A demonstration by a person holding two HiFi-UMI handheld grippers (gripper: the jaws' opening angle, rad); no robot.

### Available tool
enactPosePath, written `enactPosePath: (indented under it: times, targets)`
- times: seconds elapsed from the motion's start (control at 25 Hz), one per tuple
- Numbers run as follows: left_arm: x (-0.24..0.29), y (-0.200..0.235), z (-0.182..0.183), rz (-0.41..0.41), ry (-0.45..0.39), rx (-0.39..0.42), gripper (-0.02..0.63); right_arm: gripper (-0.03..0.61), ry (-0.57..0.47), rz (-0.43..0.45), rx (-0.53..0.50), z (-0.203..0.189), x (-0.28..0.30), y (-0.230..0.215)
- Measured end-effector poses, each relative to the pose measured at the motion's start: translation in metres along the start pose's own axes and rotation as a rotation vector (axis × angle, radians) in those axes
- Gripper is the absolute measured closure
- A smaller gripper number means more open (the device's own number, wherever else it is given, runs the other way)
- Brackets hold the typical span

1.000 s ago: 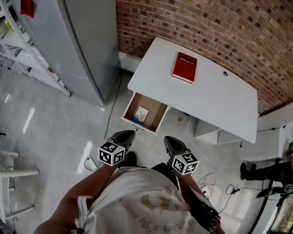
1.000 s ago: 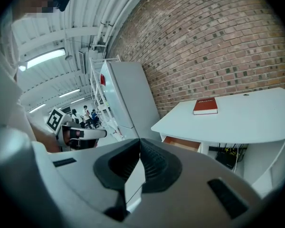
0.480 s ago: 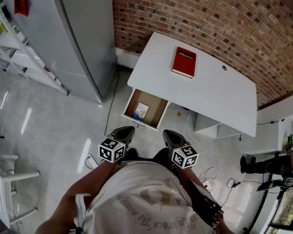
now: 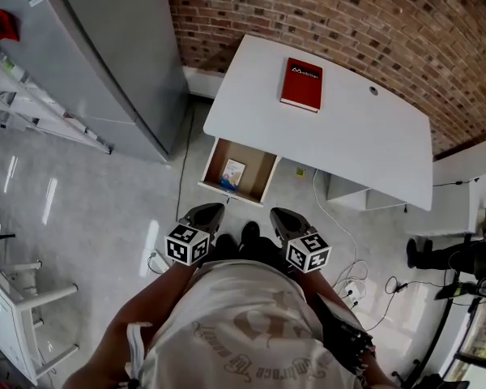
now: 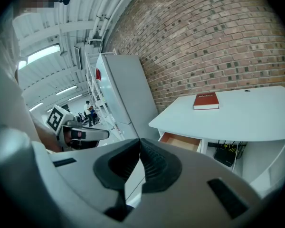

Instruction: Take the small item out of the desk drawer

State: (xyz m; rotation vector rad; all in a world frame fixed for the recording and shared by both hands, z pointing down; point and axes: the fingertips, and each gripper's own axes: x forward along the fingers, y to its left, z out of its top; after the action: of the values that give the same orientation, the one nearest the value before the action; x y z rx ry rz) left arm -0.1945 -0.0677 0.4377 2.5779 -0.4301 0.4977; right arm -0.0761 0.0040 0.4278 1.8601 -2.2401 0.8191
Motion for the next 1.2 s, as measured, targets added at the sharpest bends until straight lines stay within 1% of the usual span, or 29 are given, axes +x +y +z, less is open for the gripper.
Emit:
enactPosePath:
  times: [0.16,0.52,0.68,0.96,1.2]
  targets:
    - [0.012,0.003,0.007,0.005,0.009,0.0,0.607,0.572,-0.009,0.018,0.011,0.009,0.011,-0.015]
    - [0.053,0.015,0.026,0.06,0.045,-0.007,0.607,0.572,0.007,0.073,0.023,0.025,0.032,-0.057]
    - [0.071,0.023,0.029,0.091,0.084,0.003,0.607,0.572,0.018,0.098,0.033,0.027,0.044,-0.074]
    - [0.094,0.04,0.029,0.16,0.122,-0.008,0.606,0.572,0.033,0.132,0.048,0.024,0.06,-0.097]
    - [0.108,0.046,0.027,0.186,0.156,-0.013,0.606,0.572,0.05,0.144,0.062,0.024,0.069,-0.114]
